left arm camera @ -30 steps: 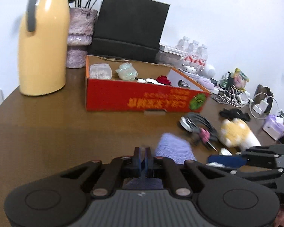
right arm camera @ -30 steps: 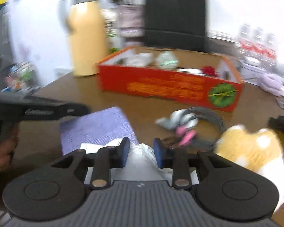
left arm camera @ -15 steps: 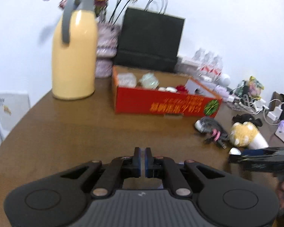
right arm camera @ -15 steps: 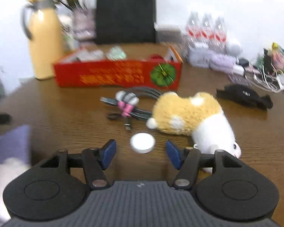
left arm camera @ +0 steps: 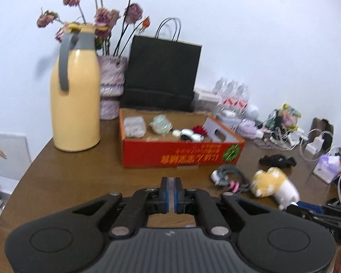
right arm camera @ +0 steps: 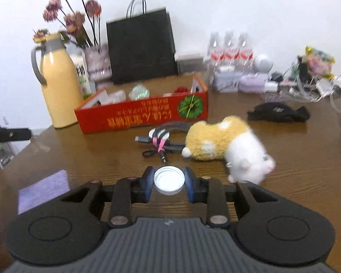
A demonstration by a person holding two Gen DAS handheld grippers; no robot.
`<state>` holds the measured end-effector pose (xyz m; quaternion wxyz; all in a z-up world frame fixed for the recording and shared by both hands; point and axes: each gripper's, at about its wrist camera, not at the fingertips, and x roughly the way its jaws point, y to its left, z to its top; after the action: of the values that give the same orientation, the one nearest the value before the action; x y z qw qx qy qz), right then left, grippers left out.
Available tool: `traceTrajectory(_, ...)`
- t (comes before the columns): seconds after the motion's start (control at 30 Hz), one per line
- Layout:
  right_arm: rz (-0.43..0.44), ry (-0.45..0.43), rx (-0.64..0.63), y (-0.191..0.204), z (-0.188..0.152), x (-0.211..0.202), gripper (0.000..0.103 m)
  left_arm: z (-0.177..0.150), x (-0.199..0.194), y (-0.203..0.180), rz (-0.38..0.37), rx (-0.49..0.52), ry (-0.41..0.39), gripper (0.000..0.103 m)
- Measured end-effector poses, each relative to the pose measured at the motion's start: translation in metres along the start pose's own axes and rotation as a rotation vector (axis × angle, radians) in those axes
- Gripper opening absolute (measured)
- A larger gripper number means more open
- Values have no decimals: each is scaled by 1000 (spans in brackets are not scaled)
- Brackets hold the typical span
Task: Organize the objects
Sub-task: 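Grasp a white round cap with the right tool, then carry the white cap into the red box and open the right tool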
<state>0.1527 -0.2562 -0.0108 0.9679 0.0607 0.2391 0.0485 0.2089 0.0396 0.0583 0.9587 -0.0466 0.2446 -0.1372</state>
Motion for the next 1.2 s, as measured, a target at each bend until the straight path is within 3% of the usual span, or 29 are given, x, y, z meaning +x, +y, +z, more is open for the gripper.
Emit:
traceTrajectory(0.23, 62, -63, -17, -7, 14, -26, 29, 23, 7, -11, -59, -16, -31, 2)
traceTrajectory(0.4, 163, -79, -65, -17, 58, -11, 29, 70, 46, -11, -103, 22, -15, 2)
traceTrajectory(0.57, 245, -37, -81, -25, 130, 57, 29, 128, 130, -6, -70, 35, 50, 2)
traceTrajectory(0.73, 308, 113, -36, -14, 193, 178, 29, 162, 236, 10, 3, 6, 167, 3)
traceTrajectory(0.77, 314, 161, -22, -8, 202, 209, 29, 163, 258, 14, 38, -8, 187, 6)
traceTrajectory(0.87, 309, 245, -6, 16, 206, 279, 29, 159, 305, 23, 127, -37, 188, 31)
traceTrajectory(0.97, 329, 320, 13, 34, 196, 327, 30, 158, 331, 30, 158, -6, 211, 34)
traceTrajectory(1.03, 293, 335, 3, 42, 191, 347, 33, 159, 332, 34, 143, -11, 187, 48)
traceTrajectory(1.07, 263, 336, -10, 45, 191, 353, 46, 161, 329, 33, 139, -10, 178, 55)
traceTrajectory(1.1, 227, 328, -17, 46, 191, 354, 66, 163, 325, 33, 140, -10, 165, 59)
traceTrajectory(1.13, 209, 312, -27, 46, 192, 351, 74, 165, 320, 31, 141, 1, 162, 61)
traceTrajectory(1.2, 211, 280, -52, 45, 193, 341, 77, 170, 311, 25, 152, 33, 174, 73)
